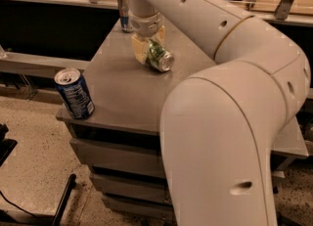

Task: Place green can upright

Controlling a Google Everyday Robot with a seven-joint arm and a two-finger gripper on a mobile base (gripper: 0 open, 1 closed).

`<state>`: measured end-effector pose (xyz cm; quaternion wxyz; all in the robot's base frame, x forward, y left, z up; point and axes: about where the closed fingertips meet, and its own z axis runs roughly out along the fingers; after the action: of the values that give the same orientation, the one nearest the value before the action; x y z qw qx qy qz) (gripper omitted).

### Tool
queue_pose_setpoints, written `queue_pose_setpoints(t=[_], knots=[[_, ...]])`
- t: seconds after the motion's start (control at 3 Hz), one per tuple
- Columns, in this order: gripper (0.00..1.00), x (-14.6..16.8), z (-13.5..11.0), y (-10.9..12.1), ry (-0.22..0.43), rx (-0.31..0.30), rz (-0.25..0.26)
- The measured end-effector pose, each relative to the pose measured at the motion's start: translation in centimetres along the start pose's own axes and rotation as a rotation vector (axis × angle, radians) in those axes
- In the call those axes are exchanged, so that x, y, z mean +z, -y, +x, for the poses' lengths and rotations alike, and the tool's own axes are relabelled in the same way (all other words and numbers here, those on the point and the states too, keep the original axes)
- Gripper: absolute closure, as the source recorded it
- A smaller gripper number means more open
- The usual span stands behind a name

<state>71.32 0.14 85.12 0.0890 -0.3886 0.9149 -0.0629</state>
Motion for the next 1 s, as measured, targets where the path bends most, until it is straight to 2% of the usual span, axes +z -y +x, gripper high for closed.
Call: queue_pose_setpoints(t=[0.33,0.67,1.0], knots=[[0.64,-1.2,-0.7,-0.2,0.042,-0.027,-0.010],[0.87,-3.5,-0.9,-0.2,0.135,-0.060,-0.039],[1.00,-7.2,0.1,0.1,0.310,-0.066,-0.101]])
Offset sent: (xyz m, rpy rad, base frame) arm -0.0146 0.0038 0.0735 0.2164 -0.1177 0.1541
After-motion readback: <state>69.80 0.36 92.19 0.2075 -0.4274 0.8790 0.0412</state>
